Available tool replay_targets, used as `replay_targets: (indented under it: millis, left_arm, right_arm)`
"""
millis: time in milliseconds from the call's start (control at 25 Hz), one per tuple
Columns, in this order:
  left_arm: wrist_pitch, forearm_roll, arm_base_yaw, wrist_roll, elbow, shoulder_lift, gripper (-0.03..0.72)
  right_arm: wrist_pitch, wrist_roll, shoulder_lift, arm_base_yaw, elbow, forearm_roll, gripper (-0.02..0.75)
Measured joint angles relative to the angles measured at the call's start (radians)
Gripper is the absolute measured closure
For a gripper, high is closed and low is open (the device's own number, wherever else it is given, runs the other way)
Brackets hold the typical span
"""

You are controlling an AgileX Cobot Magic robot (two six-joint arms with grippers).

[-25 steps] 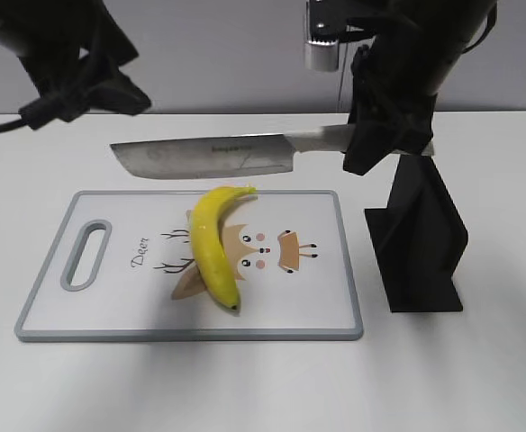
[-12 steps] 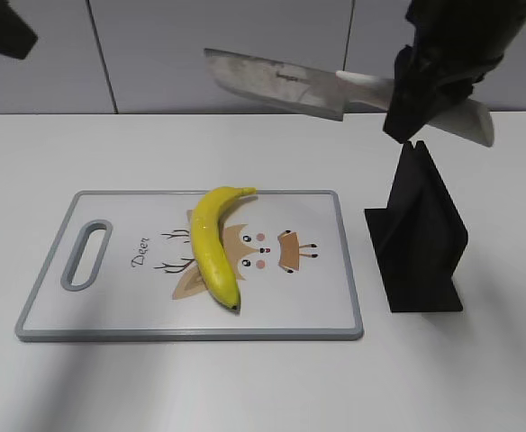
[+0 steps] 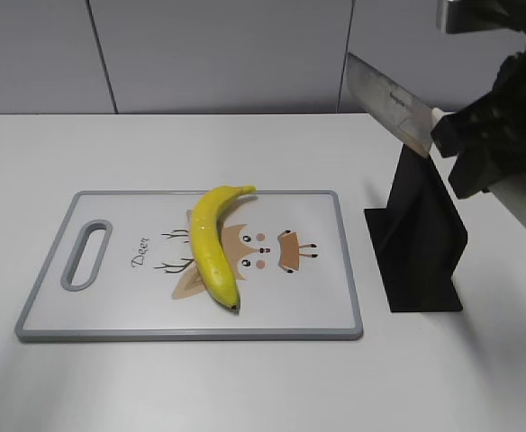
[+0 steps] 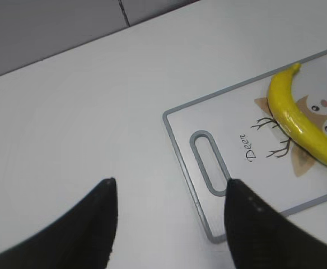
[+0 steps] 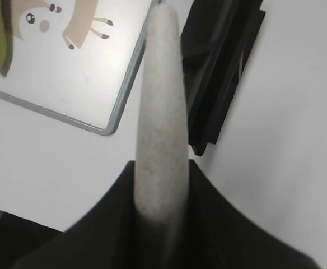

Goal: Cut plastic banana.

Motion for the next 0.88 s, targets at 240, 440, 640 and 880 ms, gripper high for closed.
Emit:
replay_targets:
  millis: [240, 440, 640, 880]
  left_arm:
    - [-0.036, -0.001, 0.0, -0.027, 0.161, -0.196, 0.098]
    - [-0.044, 0.009, 0.0, -0.108, 0.342, -0.409, 0.098]
    - [-0.01, 0.058, 0.0, -0.189, 0.489, -0.647, 0.098]
    - [0.081, 0.083, 0.0, -0.204, 0.622, -0.91, 0.098]
  right_arm:
    - [-0.1, 0.162, -0.028, 0.0, 0.126, -0.072, 0.561]
    - [-0.157, 0.242, -0.031, 0.0, 0.172, -0.091, 0.562]
    - [-0.207, 0.315, -0.032, 0.0, 0.225, -0.13, 0.562]
    - [-0.239, 0.322, -0.032, 0.0, 0.239, -0.129, 0.562]
